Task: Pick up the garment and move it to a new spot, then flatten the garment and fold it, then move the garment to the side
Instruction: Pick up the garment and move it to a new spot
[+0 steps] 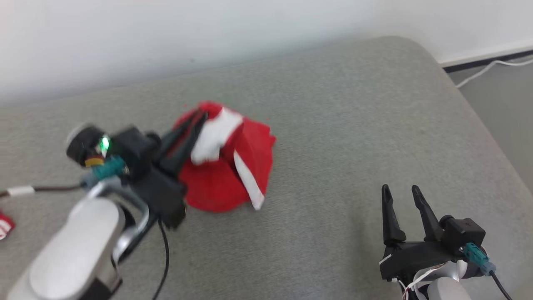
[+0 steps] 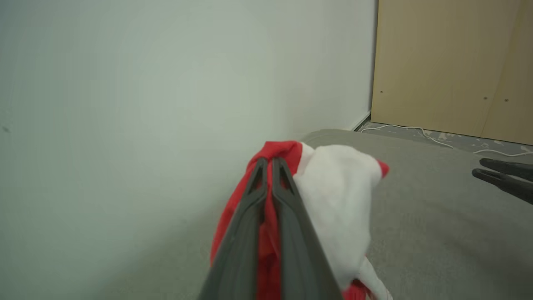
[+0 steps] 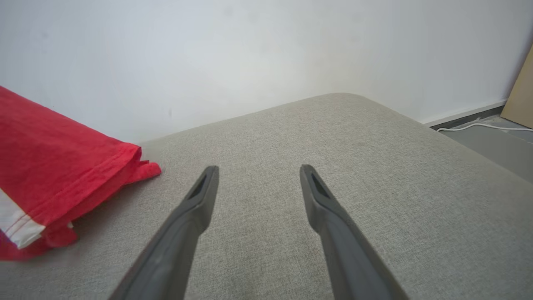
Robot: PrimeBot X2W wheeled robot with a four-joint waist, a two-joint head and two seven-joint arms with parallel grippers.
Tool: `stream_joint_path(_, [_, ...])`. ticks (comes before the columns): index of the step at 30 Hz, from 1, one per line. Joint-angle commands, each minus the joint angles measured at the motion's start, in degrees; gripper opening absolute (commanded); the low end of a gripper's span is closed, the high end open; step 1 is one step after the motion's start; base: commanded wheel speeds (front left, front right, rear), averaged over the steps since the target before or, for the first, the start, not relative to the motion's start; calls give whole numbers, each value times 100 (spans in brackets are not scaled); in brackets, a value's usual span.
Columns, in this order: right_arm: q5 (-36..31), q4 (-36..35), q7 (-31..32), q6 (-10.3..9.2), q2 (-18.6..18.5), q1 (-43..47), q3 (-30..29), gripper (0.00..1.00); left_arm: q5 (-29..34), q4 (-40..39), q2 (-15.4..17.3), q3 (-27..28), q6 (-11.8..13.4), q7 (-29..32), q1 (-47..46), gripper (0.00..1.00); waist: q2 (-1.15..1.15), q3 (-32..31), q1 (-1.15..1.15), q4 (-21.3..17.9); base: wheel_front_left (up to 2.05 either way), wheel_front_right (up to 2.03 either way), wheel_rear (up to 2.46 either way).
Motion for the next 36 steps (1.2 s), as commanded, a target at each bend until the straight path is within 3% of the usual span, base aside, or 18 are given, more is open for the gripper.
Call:
stream_joint_path(1, [-36, 4, -13, 0, 2, 44, 5, 100, -18, 4, 24, -56, 42, -58, 234, 0, 0, -67, 0, 243, 0, 0, 0])
stream_joint_path(9, [-147, -119, 154, 0, 1, 117, 33, 100, 38, 315, -229, -568, 102, -408, 1132, 0, 0, -175, 0, 670, 0, 0, 0])
stream_joint_path(20, [-133, -230, 313, 0, -62, 177, 80, 100, 17, 1192, -670, -852, 176, -964, 1442, 2, 0, -305, 0, 958, 0, 0, 0])
stream_joint_path(21, [-124, -233, 317, 0, -66, 184, 86, 100, 11, 1264, -702, -848, 187, -1006, 1454, 44, 0, -327, 0, 971, 0, 0, 0])
stream_joint_path(22, [-118, -241, 335, 0, -68, 188, 93, 100, 0, 1313, -739, -835, 195, -1062, 1473, 94, 0, -343, 0, 980, 0, 0, 0])
stream_joint_path(23, [-115, -251, 347, 0, -66, 201, 96, 100, -36, 1357, -779, -813, 207, -1111, 1511, 100, 0, -358, 0, 990, 0, 0, 0])
stream_joint_path(36, [-86, -325, 372, 0, -77, 279, 55, 100, -334, 1099, -1087, -403, 568, -1441, 2474, 100, 0, -379, 0, 1191, 0, 0, 0])
